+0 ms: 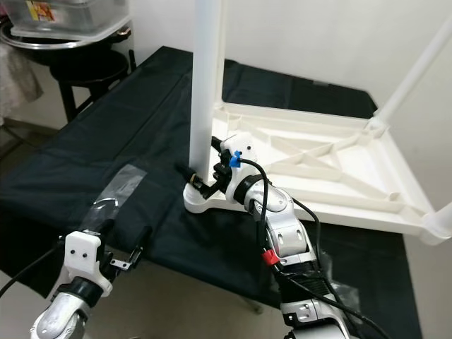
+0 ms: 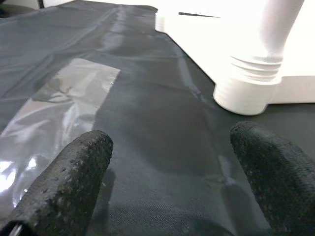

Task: Building children table

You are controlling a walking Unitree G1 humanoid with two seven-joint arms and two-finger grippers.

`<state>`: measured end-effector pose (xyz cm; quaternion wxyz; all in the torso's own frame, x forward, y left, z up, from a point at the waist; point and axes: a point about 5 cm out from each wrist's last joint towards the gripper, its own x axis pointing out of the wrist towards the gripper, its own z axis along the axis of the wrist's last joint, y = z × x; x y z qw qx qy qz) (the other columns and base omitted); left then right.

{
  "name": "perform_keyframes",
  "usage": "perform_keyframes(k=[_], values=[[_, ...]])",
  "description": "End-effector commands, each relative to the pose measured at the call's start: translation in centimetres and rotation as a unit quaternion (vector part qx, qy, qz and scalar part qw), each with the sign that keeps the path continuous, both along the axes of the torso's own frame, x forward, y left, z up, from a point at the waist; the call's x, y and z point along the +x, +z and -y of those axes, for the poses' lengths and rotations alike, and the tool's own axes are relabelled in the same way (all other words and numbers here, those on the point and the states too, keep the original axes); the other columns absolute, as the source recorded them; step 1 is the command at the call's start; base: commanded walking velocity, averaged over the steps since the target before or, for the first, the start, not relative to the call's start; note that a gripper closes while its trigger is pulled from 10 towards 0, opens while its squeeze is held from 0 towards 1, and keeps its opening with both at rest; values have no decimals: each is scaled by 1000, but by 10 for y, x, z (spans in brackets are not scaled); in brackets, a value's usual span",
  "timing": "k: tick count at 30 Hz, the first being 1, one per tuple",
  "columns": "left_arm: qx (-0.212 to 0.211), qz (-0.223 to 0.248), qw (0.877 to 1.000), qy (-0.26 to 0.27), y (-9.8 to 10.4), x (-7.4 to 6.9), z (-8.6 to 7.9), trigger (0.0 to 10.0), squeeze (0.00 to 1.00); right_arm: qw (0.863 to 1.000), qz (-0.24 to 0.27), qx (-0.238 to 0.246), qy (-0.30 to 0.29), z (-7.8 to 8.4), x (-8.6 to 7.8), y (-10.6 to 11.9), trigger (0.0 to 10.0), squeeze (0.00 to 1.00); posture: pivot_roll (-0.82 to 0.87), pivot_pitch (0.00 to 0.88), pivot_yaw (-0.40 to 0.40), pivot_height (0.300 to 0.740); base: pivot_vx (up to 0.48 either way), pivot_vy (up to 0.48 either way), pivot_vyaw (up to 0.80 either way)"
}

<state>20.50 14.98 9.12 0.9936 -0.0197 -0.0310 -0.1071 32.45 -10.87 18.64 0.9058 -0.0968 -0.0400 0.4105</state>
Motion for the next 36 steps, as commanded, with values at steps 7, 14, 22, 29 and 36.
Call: perform_keyframes(k=[7,14,22,29,36], values=[[-8,3,1000,0,2,-7,3,10000,0,998,9,-32,46,18,14,11,10000,0,74,132,-88,740,0,0,0],[-9,3,1000,1,3,-9,3,10000,0,998,12,-33,58,25,23,22,10000,0,83,137,-89,740,0,0,0],[-10,2,1000,3,3,-11,2,10000,0,994,6,-33,105,38,27,31,0,0,86,143,-87,740,0,0,0],[-9,1,1000,3,3,-10,1,10000,0,994,4,-29,108,41,27,31,0,0,77,140,-78,740,0,0,0],[-9,-1,1000,2,1,-7,1,10000,0,1000,2,22,-16,28,20,11,0,0,78,125,-122,740,0,0,0]])
